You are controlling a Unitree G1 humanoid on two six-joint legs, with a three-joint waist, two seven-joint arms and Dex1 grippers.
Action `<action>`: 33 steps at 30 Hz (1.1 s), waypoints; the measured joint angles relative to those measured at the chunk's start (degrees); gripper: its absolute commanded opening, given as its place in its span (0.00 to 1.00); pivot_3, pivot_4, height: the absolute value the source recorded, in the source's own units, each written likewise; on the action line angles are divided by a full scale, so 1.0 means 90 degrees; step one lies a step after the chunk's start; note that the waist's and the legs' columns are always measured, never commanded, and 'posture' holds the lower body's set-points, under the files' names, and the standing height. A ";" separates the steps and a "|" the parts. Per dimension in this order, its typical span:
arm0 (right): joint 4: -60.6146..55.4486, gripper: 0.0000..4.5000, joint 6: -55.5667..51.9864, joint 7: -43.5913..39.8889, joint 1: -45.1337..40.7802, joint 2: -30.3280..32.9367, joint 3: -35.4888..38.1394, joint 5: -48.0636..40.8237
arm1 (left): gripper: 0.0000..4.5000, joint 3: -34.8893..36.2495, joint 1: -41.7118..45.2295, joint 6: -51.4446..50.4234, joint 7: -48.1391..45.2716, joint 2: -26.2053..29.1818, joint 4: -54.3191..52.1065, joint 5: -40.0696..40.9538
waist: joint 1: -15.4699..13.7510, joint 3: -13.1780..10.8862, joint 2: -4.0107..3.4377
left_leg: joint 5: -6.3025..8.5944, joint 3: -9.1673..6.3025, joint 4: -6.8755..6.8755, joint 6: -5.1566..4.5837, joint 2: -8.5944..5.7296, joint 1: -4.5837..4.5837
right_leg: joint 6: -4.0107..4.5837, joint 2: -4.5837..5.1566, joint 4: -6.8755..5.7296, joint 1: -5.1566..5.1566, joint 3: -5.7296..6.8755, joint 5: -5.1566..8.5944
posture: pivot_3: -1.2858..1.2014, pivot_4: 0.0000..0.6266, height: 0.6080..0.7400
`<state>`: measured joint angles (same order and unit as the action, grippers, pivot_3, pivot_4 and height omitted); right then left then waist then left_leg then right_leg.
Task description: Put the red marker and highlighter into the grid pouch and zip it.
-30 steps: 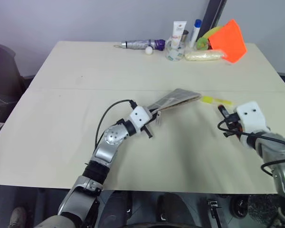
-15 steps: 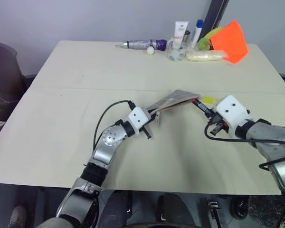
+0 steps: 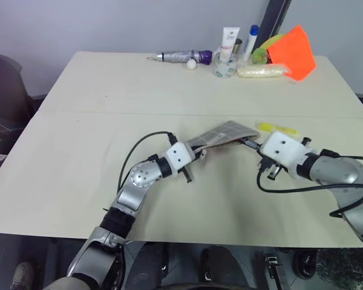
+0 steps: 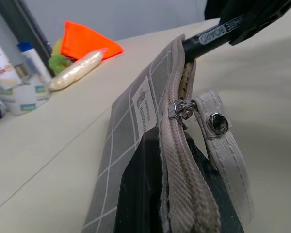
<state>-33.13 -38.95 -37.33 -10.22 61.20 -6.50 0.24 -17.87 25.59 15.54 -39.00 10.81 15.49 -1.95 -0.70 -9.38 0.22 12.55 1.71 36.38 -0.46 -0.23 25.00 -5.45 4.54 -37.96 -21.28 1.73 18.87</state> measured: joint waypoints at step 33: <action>0.0154 0.99 -0.0323 -0.1714 -0.1152 -0.0665 0.1511 -0.0868 | 0.00 0.0534 -0.0071 -0.1608 -0.0447 -0.0160 -0.0842 0.1250 | 0.0000 0.0000 0.0000 | 0.0016 -0.0012 0.0068 -0.0024 0.0006 0.0001 | 0.0000 0.0011 -0.0013 0.0035 0.0010 0.0000 | 0.52 0.24 1.00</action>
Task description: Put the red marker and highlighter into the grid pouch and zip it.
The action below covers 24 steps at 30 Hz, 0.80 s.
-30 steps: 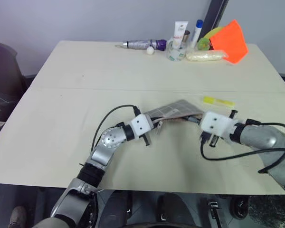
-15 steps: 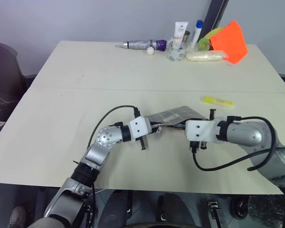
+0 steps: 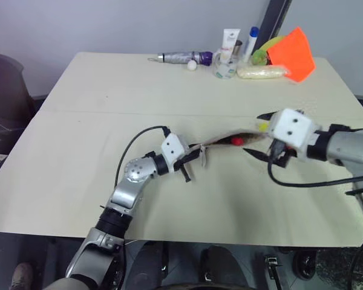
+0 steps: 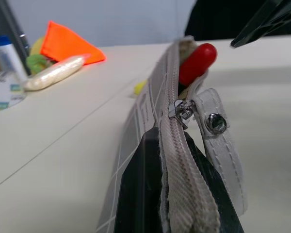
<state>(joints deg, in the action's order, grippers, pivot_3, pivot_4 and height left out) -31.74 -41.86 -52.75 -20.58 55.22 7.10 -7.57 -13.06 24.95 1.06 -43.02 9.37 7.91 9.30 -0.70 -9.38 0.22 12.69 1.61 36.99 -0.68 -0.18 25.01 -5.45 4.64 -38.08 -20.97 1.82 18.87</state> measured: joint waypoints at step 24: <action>0.8324 0.99 0.2407 0.2413 -0.2656 -0.1991 -0.0318 0.0778 | 0.00 0.0026 0.0284 0.0108 0.2137 0.0178 0.0005 -0.1686 | 0.0130 0.0007 -0.0011 | -0.0001 0.0016 -0.0004 0.0001 -0.0001 -0.0017 | -0.0005 -0.0015 -0.0007 0.0011 -0.0007 -0.0003 | 0.52 0.24 1.00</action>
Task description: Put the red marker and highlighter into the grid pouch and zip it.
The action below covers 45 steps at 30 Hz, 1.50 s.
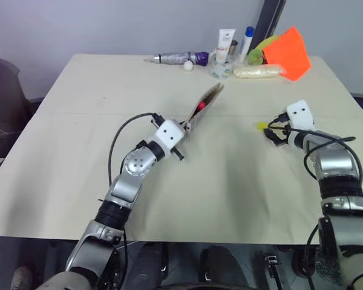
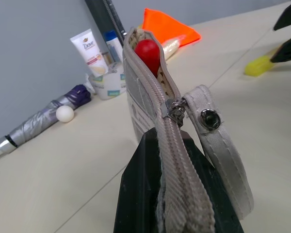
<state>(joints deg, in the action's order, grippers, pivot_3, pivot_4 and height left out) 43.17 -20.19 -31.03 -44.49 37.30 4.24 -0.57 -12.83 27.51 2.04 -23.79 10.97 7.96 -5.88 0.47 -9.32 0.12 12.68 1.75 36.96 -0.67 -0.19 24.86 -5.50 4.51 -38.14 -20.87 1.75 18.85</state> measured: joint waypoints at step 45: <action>0.1397 0.99 0.0385 -0.2181 -0.1014 0.0692 -0.0792 0.0305 | 0.00 -0.0100 -0.0166 -0.0286 -0.0662 0.0124 0.0042 0.0356 | 0.0013 -0.0014 -0.0011 | 0.0003 0.0005 -0.0065 0.0004 -0.0006 -0.0038 | 0.0003 0.0027 0.0053 0.0026 -0.0003 0.0000 | 0.52 0.24 1.00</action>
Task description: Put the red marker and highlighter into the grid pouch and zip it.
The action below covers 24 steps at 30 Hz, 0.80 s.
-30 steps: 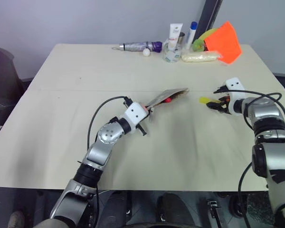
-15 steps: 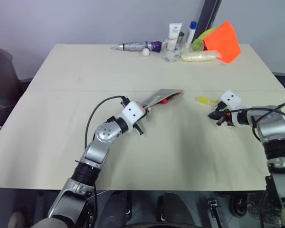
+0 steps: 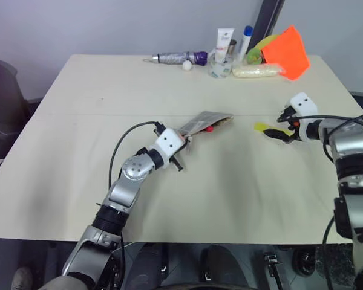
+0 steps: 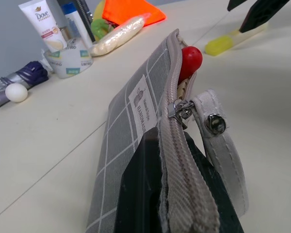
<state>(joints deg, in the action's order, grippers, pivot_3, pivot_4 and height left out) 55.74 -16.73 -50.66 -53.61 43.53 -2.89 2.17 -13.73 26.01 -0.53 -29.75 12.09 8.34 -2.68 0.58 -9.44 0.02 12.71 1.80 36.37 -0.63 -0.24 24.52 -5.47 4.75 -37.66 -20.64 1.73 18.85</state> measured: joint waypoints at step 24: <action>-0.3060 0.19 -0.0599 -0.1231 0.2127 0.0763 0.0108 0.0085 | 0.00 0.0079 -0.0131 -0.0009 -0.0185 0.0038 -0.0239 0.0330 | -0.0127 0.0002 -0.0002 | -0.0005 -0.0003 -0.0024 0.0007 0.0000 -0.0001 | -0.0002 -0.0006 0.0029 0.0008 0.0008 -0.0001 | 0.52 0.24 1.00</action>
<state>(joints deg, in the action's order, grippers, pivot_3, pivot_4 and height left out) 28.21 -22.12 -61.74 -34.47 50.40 -1.92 2.94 -13.02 24.84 -0.61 -31.41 12.43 6.19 0.29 -0.56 -9.42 0.01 12.66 1.77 36.16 -0.58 -0.24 24.51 -5.49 4.70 -37.39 -20.57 1.80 18.84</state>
